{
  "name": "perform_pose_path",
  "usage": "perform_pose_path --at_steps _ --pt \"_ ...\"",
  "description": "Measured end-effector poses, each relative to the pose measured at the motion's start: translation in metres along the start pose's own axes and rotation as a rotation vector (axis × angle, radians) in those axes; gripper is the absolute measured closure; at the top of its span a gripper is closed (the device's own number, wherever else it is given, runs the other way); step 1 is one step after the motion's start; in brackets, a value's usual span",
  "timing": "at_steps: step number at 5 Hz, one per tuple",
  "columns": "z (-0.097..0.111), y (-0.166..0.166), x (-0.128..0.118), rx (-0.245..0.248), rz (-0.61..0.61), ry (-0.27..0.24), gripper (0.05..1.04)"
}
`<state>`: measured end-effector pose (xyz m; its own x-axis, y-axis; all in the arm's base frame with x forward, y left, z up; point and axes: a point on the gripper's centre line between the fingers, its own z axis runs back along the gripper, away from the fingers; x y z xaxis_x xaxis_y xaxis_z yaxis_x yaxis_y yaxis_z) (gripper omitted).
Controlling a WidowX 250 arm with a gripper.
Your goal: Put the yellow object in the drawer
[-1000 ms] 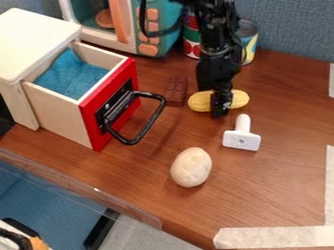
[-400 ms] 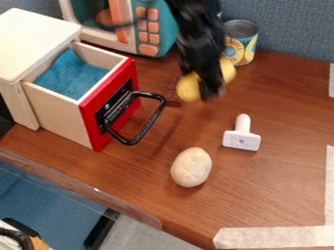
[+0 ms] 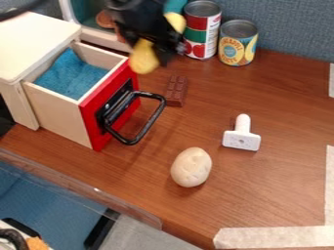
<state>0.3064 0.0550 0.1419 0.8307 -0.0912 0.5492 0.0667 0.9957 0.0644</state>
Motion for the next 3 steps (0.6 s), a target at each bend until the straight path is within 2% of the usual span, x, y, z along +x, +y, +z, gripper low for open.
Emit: perform_pose_path --at_steps 1,2,3 --pt "0.016 0.027 -0.025 0.067 0.219 -0.007 0.432" --pt "0.03 0.047 -0.041 0.159 0.443 0.017 0.432" --pt "0.032 0.055 -0.051 0.21 0.551 0.057 0.432"
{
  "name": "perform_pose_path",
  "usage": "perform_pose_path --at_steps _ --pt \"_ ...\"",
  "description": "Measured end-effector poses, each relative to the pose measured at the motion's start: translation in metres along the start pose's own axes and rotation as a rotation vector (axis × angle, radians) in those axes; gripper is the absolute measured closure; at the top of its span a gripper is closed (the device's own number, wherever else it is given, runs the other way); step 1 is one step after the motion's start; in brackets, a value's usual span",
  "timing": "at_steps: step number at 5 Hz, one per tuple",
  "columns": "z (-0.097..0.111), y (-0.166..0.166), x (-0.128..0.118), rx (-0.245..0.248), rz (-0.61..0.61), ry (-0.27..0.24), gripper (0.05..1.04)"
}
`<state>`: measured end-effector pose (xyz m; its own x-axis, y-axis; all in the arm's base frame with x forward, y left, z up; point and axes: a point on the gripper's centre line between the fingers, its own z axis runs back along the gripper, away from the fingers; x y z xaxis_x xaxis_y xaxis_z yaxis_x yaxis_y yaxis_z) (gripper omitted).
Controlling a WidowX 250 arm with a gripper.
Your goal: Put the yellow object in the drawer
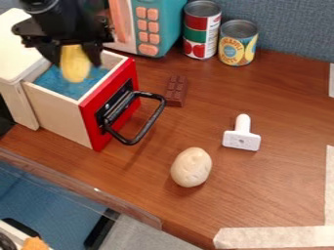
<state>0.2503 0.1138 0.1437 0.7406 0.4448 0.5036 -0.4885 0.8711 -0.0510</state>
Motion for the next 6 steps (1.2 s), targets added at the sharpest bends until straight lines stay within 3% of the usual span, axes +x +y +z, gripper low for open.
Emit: perform_pose_path --at_steps 2,4,5,6 --pt "-0.023 0.021 0.008 0.035 0.157 0.041 0.432" --pt "-0.048 0.024 0.02 0.051 0.17 0.076 0.432" --pt "-0.056 0.023 0.019 0.044 0.165 0.089 0.368" --pt "-0.056 0.019 0.021 0.013 0.137 0.078 0.105"
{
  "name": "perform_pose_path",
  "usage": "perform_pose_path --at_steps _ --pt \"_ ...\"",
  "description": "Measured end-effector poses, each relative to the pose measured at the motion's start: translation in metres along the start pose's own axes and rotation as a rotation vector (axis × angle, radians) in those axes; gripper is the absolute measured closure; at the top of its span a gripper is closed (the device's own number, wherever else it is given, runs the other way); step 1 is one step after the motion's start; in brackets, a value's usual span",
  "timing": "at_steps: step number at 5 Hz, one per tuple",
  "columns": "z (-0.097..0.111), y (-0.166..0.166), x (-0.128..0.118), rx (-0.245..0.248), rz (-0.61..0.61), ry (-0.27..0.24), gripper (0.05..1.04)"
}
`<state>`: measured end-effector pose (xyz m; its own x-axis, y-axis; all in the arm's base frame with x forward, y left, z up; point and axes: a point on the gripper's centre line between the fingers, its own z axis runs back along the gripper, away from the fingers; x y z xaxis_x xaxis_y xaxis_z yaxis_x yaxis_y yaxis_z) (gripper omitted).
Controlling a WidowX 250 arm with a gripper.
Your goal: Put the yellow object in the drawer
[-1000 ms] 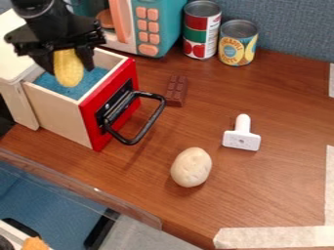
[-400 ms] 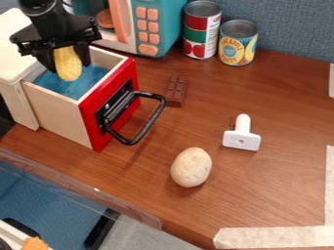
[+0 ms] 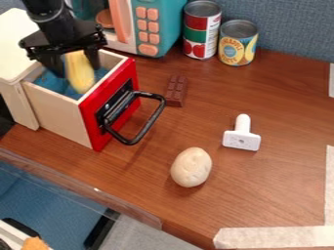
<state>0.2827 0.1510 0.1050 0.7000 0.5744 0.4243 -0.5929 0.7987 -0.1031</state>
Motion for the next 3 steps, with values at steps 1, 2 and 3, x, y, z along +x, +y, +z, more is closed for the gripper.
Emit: perform_pose_path --at_steps 1,2,3 --pt "0.004 0.0 0.0 0.001 -0.03 -0.002 0.076" --pt "0.012 -0.007 -0.004 0.032 -0.119 0.038 0.081" --pt "0.037 -0.013 -0.001 0.059 -0.223 0.097 0.083"
